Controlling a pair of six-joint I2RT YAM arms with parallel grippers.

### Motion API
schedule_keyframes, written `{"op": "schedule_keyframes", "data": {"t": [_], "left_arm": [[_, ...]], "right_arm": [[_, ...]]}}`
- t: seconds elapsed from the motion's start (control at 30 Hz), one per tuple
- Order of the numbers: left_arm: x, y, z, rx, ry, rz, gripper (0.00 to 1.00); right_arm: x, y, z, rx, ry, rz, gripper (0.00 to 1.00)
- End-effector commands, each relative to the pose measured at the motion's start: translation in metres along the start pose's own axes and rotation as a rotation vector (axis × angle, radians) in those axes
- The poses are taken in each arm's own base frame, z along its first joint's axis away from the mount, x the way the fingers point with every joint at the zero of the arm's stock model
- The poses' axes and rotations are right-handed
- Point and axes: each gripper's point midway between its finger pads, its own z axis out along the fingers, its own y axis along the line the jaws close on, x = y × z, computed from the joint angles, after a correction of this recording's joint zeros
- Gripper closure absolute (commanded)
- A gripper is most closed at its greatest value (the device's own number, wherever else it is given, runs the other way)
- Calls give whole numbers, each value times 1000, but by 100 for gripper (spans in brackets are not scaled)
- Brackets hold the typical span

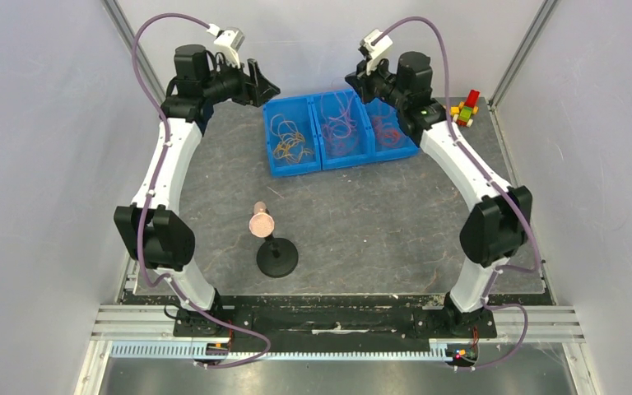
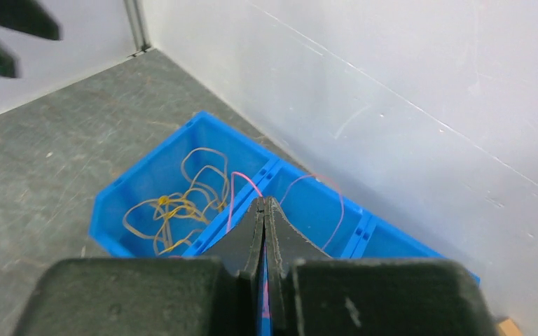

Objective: Untangle the cables

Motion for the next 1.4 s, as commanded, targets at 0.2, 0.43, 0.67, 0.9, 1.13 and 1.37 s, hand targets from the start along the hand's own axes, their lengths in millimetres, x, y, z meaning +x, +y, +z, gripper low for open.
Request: {"op": "schedule_keyframes", "data": {"t": [0.2, 0.43, 0.67, 0.9, 1.13, 1.37], "left_arm": [[-12, -9, -27, -29, -60, -13, 23], [10, 8, -35, -77, -17, -78, 22], [61, 31, -40, -157, 116, -168, 21], [144, 41, -42, -194, 319, -294, 27], [200, 19, -29, -18, 509, -504, 64], [235, 18, -1, 61, 577, -659, 78]], "right_arm": [[59, -43, 75, 106, -78, -16, 100], [128, -39, 95, 75, 41, -19, 70], [91, -26, 60, 38, 49, -24, 20], [62, -21, -2, 33, 112, -1, 2], [73, -29, -79, 87, 197, 29, 2], [95, -39, -127, 163, 236, 44, 2]]}}
